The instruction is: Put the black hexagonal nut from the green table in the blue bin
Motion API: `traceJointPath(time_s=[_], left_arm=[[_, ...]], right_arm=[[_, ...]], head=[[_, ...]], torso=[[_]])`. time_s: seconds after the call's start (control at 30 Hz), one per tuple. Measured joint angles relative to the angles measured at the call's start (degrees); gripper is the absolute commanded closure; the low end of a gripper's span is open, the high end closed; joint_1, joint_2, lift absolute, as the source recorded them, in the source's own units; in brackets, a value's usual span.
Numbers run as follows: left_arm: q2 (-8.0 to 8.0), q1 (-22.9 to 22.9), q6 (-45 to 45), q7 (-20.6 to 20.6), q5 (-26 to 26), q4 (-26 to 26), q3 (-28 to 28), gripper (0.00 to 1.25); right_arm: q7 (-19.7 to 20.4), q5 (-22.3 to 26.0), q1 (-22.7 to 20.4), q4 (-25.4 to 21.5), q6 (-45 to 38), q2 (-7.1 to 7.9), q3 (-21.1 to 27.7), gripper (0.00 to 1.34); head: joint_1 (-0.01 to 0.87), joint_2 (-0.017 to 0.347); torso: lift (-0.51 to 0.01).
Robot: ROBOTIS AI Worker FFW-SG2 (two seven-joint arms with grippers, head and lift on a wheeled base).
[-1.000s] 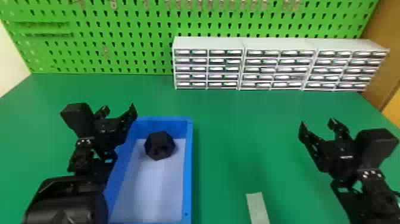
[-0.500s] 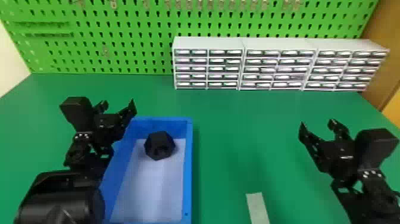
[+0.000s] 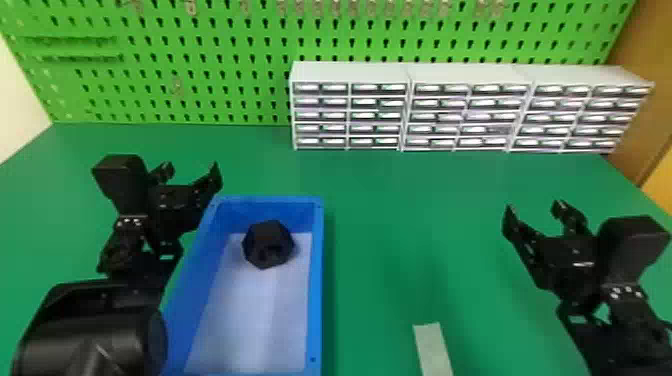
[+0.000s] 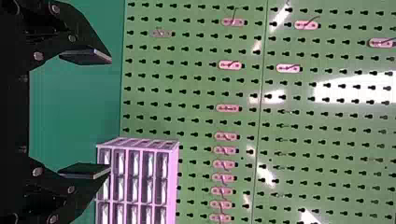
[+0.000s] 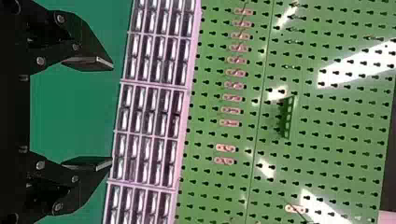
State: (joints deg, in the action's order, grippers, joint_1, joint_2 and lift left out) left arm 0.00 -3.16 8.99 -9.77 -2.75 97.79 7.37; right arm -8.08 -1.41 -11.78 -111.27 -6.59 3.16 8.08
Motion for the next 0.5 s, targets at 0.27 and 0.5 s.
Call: traceJointPath(time_s=[0.27,0.5], left_arm=[[0.0,0.0,0.4,-0.33,0.19,0.1,-0.05,0.43],[0.0,0.0,0.41,-0.34,0.43,0.19,-0.08,0.43]], right_arm=[[0.0,0.19,0.0,0.0,0.0,0.01,0.08,0.54],[0.0,0.3,0.0,0.08,0.0,0.07,0.0,0.54]], head=[[0.686,0.051],[0.686,0.051]], torso=[[-0.097],[-0.097]])
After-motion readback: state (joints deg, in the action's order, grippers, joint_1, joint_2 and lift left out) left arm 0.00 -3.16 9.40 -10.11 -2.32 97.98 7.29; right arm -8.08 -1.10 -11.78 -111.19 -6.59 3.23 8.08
